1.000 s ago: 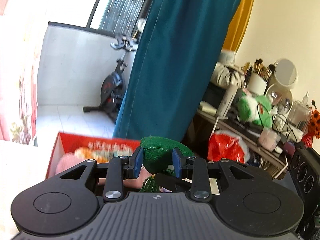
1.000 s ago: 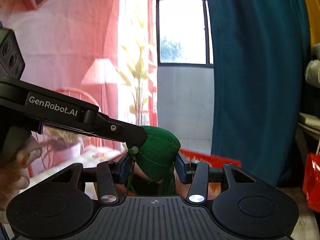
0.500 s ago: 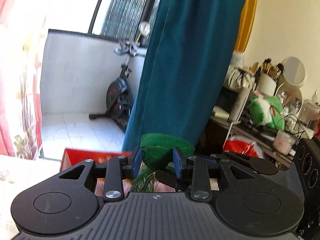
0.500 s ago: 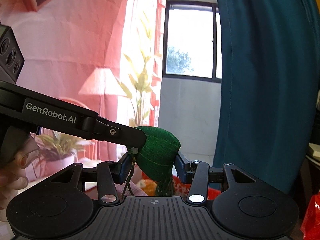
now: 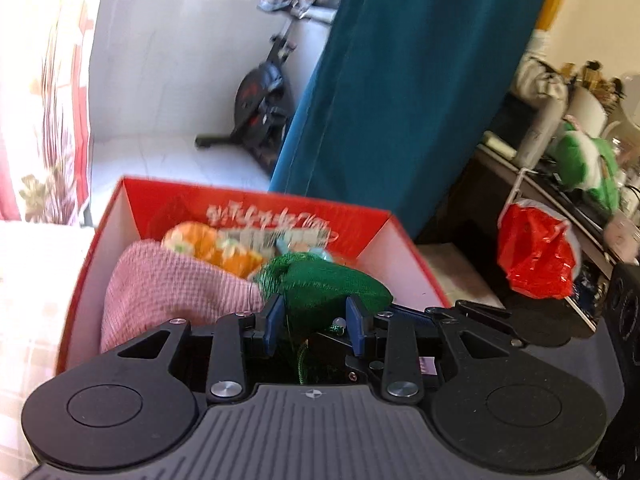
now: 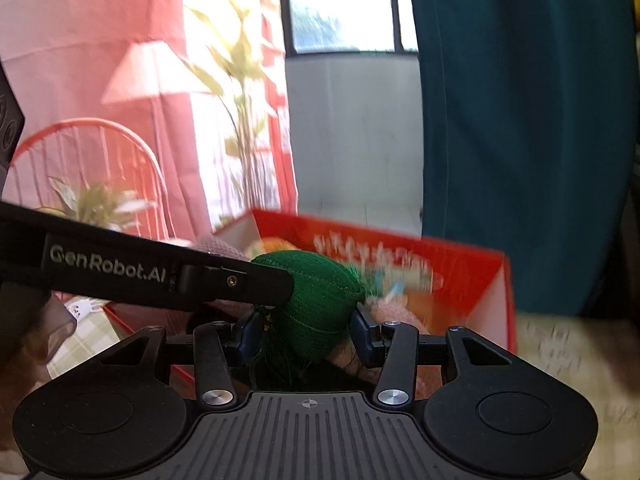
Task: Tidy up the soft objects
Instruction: 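Lift the green ornament into the red box and open the left tool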
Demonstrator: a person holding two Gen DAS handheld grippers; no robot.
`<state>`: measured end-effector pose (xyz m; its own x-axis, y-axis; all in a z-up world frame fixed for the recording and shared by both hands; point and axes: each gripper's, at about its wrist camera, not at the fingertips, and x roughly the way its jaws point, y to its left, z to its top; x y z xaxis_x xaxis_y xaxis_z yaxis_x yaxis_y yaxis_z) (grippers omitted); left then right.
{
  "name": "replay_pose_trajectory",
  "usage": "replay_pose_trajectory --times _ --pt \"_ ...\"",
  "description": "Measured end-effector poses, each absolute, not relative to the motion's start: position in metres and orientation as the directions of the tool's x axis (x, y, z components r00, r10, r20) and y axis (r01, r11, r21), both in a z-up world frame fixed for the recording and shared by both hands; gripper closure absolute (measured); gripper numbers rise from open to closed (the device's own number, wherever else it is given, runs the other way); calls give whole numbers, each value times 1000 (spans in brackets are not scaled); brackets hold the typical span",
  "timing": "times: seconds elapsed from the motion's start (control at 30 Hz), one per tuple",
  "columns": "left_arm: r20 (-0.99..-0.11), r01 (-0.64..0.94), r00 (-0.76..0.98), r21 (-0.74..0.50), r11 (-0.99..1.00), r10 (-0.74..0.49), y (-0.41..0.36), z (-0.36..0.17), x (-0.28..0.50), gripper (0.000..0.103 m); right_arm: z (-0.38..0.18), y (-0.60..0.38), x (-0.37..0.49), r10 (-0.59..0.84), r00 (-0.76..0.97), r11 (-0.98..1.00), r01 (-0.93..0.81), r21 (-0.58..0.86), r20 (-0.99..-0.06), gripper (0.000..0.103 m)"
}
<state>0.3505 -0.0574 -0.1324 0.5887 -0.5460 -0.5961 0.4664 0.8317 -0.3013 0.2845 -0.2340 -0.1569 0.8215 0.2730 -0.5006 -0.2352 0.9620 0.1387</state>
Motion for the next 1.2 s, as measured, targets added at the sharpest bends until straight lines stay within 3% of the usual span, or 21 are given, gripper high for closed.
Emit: replay_pose_trajectory --times 0.23,0.7,0.8,0.87,1.07,1.2 --pt "-641 417 541 -358 835 -545 -60 -151 381 63 -168 -235 317 263 775 964 -192 182 -574 62" --pt "-652 452 565 -267 851 -505 -78 -148 377 59 -175 -238 324 231 734 973 -162 165 -638 62" --pt "-626 483 595 -222 847 -504 -76 -137 362 28 -168 -238 316 219 741 976 -164 146 -635 56" --pt "-600 489 623 -203 848 -502 -72 -128 351 6 -163 -239 310 208 744 978 -159 134 -635 44" --pt "-564 517 663 -129 846 -492 -65 -104 321 0 -153 -243 291 152 760 988 -126 86 -632 18" --pt "-571 493 696 -59 868 -434 -64 -93 302 0 -144 -249 276 131 781 991 -101 83 -611 7"
